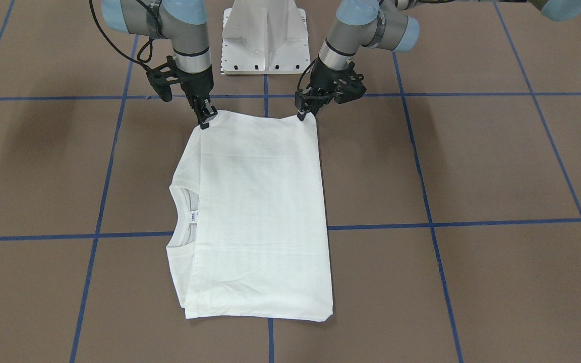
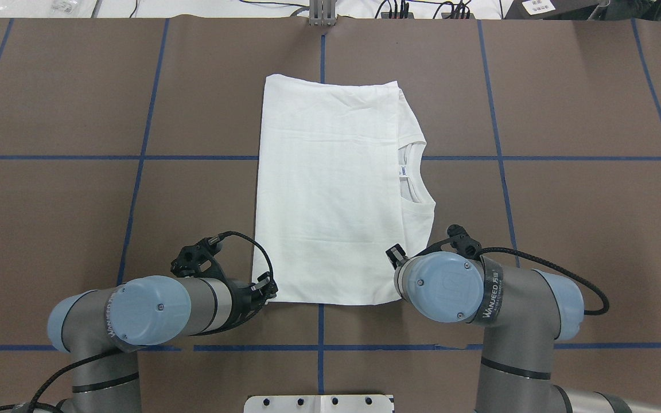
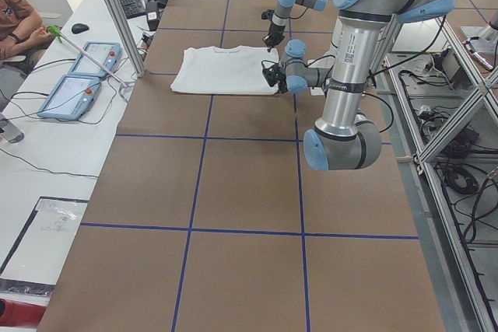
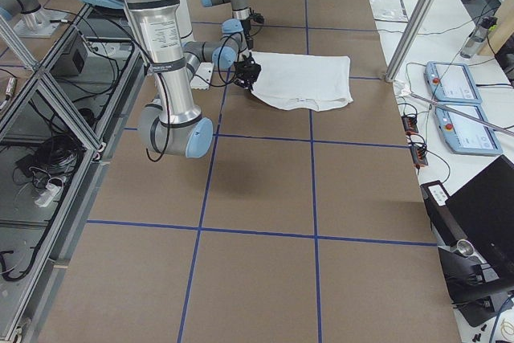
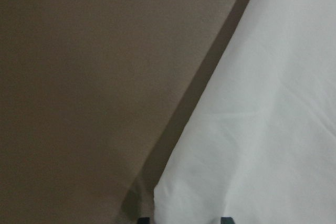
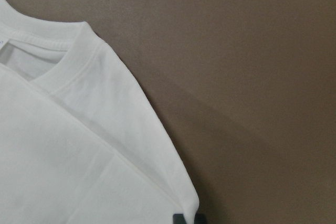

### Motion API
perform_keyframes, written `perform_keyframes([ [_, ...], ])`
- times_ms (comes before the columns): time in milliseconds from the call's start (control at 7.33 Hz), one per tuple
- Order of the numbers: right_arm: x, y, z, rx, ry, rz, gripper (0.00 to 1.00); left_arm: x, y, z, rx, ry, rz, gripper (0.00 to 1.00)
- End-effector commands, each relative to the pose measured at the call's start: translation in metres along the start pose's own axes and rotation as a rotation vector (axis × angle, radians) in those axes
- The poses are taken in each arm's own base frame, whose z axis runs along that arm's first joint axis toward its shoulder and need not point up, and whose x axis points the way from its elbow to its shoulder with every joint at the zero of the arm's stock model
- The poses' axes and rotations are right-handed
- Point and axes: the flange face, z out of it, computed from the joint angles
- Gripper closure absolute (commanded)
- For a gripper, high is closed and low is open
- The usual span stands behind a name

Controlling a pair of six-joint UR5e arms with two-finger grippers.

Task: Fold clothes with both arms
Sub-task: 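Move the left gripper to the shirt's near edge beside the right gripper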

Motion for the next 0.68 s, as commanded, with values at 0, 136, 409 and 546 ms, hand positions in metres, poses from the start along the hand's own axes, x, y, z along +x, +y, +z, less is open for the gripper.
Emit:
perform_keyframes([
  [0,-0.001,0.001,-0.002,-0.003,-0.002,0.0,1.0,0.008,-0.003,-0.015,-0.001,0.027,-0.006,1.0],
  [136,-0.002,0.002,-0.004,-0.008,-0.006,0.0,1.0,0.004,0.002,-0.031,-0.007,0.031,-0.021,1.0],
  [409,0.002,0.01,-0.029,-0.05,-0.033,-0.007,1.0,-0.024,0.055,-0.058,-0.037,0.057,-0.06,1.0],
  [546,0.015,0.023,-0.034,-0.067,-0.022,-0.028,1.0,-0.025,0.067,-0.065,-0.055,0.05,-0.086,1.0],
])
